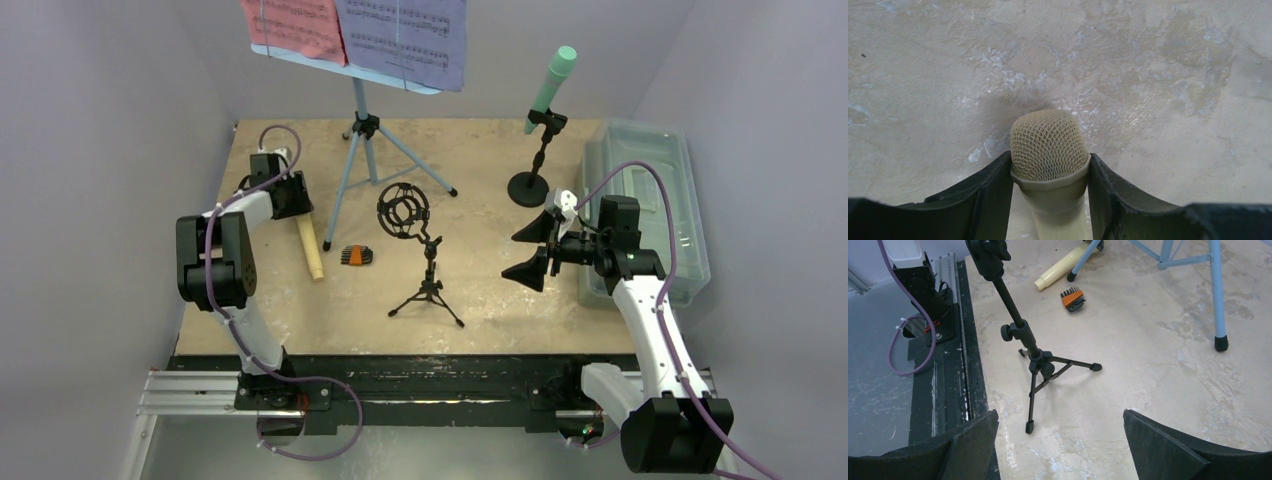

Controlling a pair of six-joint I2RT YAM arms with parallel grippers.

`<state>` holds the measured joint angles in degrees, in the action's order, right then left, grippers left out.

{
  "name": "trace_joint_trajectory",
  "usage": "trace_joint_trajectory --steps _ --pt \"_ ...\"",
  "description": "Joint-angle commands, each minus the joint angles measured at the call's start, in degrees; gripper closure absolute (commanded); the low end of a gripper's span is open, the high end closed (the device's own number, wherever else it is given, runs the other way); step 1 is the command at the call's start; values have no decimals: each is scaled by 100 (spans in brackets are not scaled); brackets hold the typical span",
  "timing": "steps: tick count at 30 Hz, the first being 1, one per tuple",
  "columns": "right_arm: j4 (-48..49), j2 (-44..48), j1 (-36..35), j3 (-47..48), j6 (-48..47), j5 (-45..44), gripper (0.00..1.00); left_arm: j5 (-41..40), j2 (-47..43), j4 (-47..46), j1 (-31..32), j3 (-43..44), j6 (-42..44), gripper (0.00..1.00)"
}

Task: Pack up the instrument practice props
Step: Place the microphone at the center of the board.

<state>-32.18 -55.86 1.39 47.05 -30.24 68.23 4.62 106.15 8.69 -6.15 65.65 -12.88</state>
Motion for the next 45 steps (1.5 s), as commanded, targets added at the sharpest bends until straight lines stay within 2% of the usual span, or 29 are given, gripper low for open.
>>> trace_joint_trajectory --steps 1,7,13,24,34,39,42,45 --pt "2 -2 -29 191 -79 -26 1 541 44 -128 -133 314 -274 76" --pt "11 -20 -33 187 -79 -54 1 896 -59 -139 -188 308 -389 43" --pt "11 -31 -30 186 -84 -64 1 1021 -186 -230 -236 205 -417 24" --pt "14 -37 -29 183 -97 -107 1 1026 -558 -329 -233 -4 -408 21" --pt "10 -31 -29 189 -114 -125 1 853 -1360 -372 -234 -386 -387 17" --pt "10 -31 -27 183 -123 -139 1 903 -1781 -345 -235 -579 -358 11" --pt "13 -28 -31 182 -131 -143 1 845 -2073 -357 -243 -750 -478 1" --pt "2 -22 -33 182 -140 -144 1 692 -2344 -215 -241 -869 -597 0"
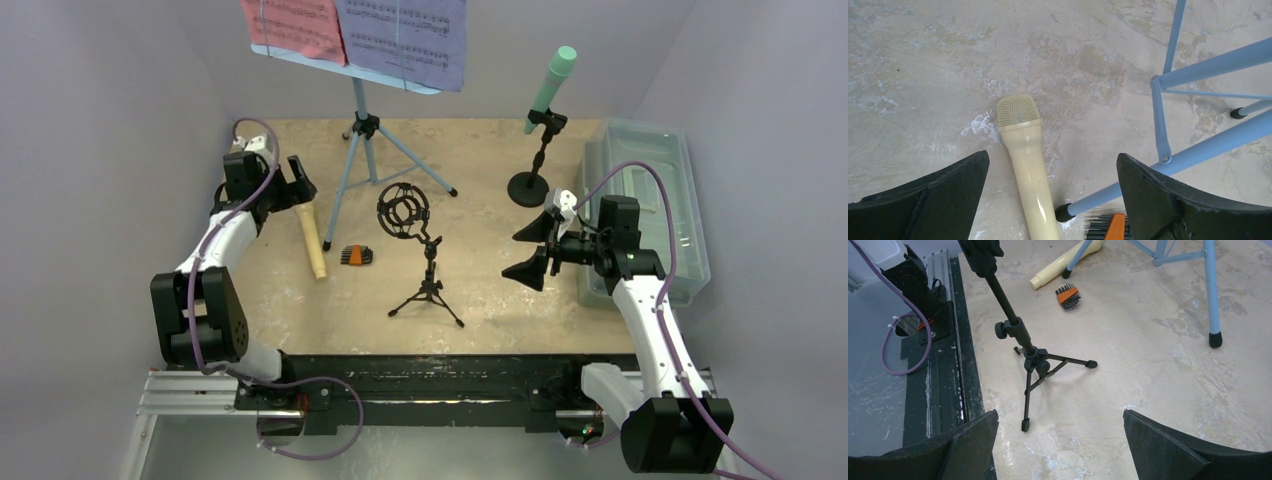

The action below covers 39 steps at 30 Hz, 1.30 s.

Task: Pack up the instrument practice props
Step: Place the microphone at the center of the board.

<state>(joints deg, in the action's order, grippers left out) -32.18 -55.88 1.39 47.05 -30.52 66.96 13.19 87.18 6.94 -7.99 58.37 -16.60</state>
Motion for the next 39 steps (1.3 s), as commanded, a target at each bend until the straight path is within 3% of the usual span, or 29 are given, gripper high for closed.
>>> trace_joint_trajectory --steps 1,6,22,30,39 --pt "3 -20 -33 183 -119 -16 1 -197 -554 -8 -61 -202 -261 0" --pt "1 -20 -33 182 -136 -16 1 -6 -1194 51 -63 -579 -335 0" --pt "-7 -64 -28 165 -191 -50 1 1644 -3521 415 9 -1922 -705 3" --pt "-7 -81 -32 165 -217 -77 1 1034 -3688 1155 1223 -1778 -473 3" --pt "-7 -65 -30 167 -226 -85 1 1196 -4120 1426 1610 -1781 -650 3"
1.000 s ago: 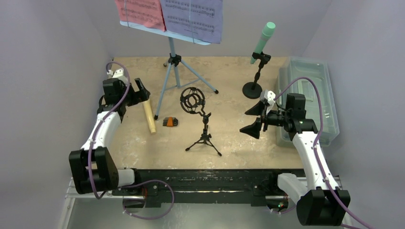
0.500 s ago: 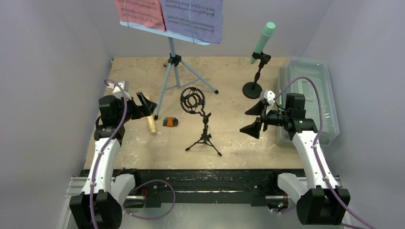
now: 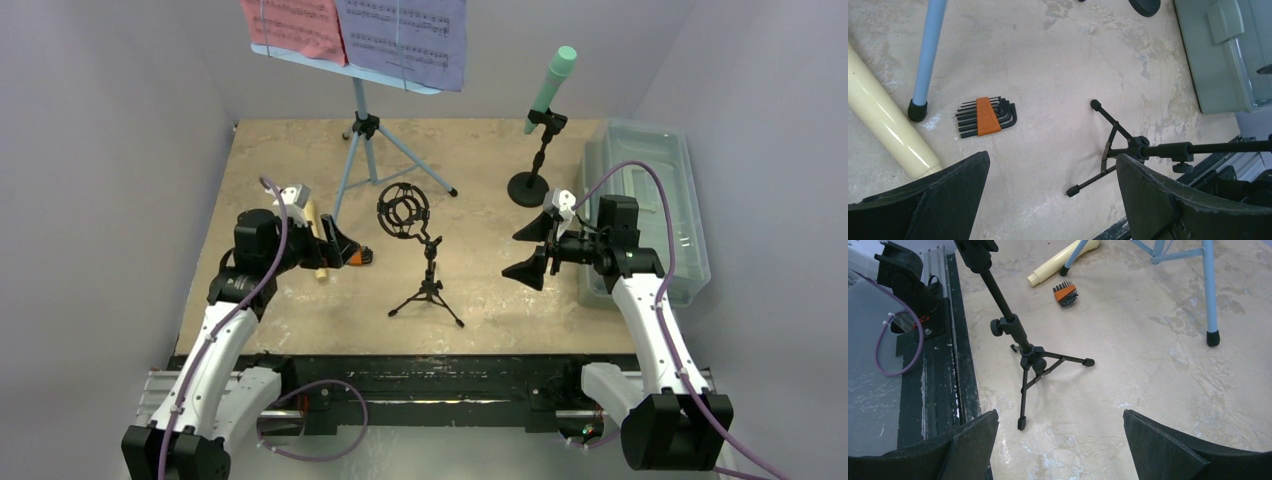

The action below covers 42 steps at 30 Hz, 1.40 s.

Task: Pack up the instrument practice props
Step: Place the microphone at the center of the board, then adjust the microphone stand at the center of the board.

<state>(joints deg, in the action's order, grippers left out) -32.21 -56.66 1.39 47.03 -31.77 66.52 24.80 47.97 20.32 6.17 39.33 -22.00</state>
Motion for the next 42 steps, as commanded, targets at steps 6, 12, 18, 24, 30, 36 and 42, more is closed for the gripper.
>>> trace_joint_trajectory --steps 6,12,18,24,30,36,42 --pt "-4 -2 -29 158 -110 -65 1 -251 -288 -72 946 -16 -336 3" --pt "-5 -11 -29 158 -119 -78 1 -642 -351 -681 1845 -363 -547 3" --pt "-4 -20 -25 158 -128 -87 1 -941 -326 -1230 2478 -727 -575 3" --pt "-5 -20 -29 158 -128 -95 1 -1096 -258 -1487 2712 -1002 -583 4" --pt "-13 -25 -25 158 -128 -96 1 -1055 -233 -1628 2888 -1046 -554 5" --pt "-14 -20 -28 158 -135 -95 1 -1332 -97 -2457 3724 -1212 -249 5" --pt "-14 -35 -26 158 -137 -104 1 -1684 -419 -4104 4286 -1951 50 6"
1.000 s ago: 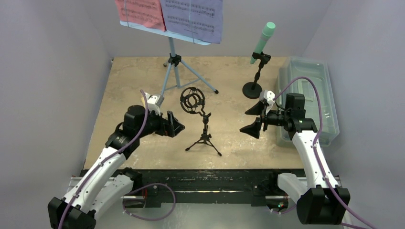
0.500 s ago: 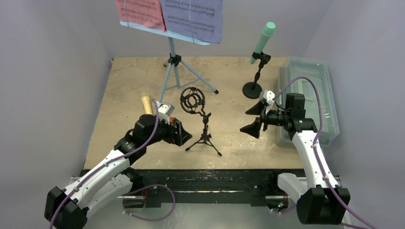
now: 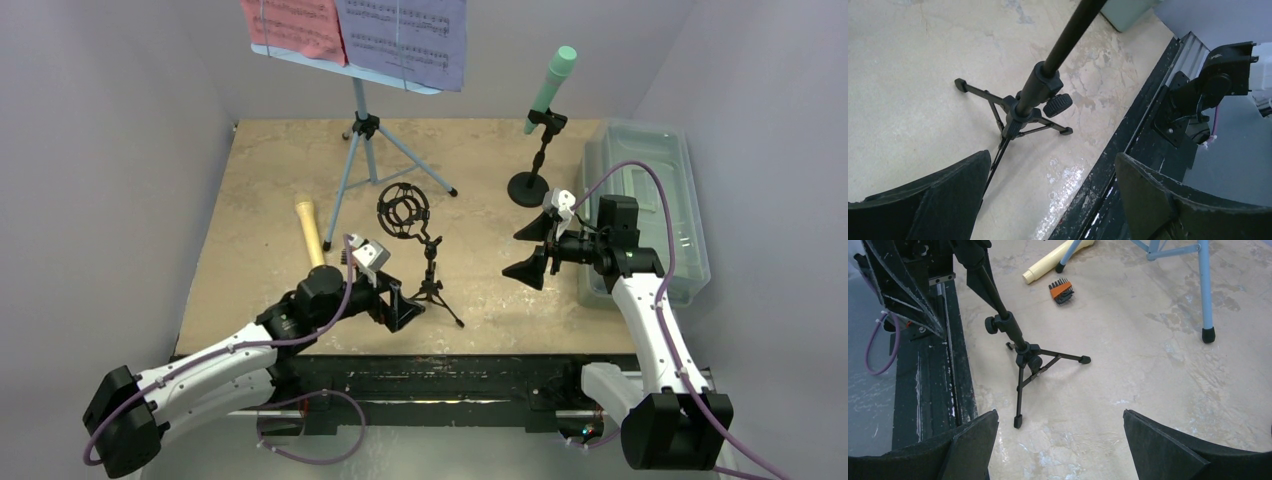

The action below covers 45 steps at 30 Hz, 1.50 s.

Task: Pack up the instrument practice props
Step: Adjust the microphone stand at the center of the board.

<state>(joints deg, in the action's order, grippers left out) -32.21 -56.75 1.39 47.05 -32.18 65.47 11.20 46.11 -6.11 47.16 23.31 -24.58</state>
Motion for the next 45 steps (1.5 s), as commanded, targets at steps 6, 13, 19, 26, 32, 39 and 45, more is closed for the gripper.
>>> trace_joint_trajectory --steps 6,13,19,26,32,39,45 --pt "-23 -37 -28 156 -104 18 1 -501 -262 -2356 259 -689 566 8" --pt "-23 -55 -27 156 -104 18 1 -535 32 -3481 415 -822 1063 17" --pt "-22 -64 -26 150 -104 27 1 -528 539 -4421 506 -884 1848 19" --pt "-9 -74 -31 147 -104 18 1 -382 1171 -4934 505 -707 2304 28" --pt "-22 -84 -30 148 -104 18 1 -334 1609 -5356 511 -519 2323 40" --pt "-10 -83 -32 141 -106 20 1 -259 2006 -5674 507 -339 2332 57" --pt "-22 -82 -25 147 -113 20 1 -185 2214 -5775 505 -234 2344 81"
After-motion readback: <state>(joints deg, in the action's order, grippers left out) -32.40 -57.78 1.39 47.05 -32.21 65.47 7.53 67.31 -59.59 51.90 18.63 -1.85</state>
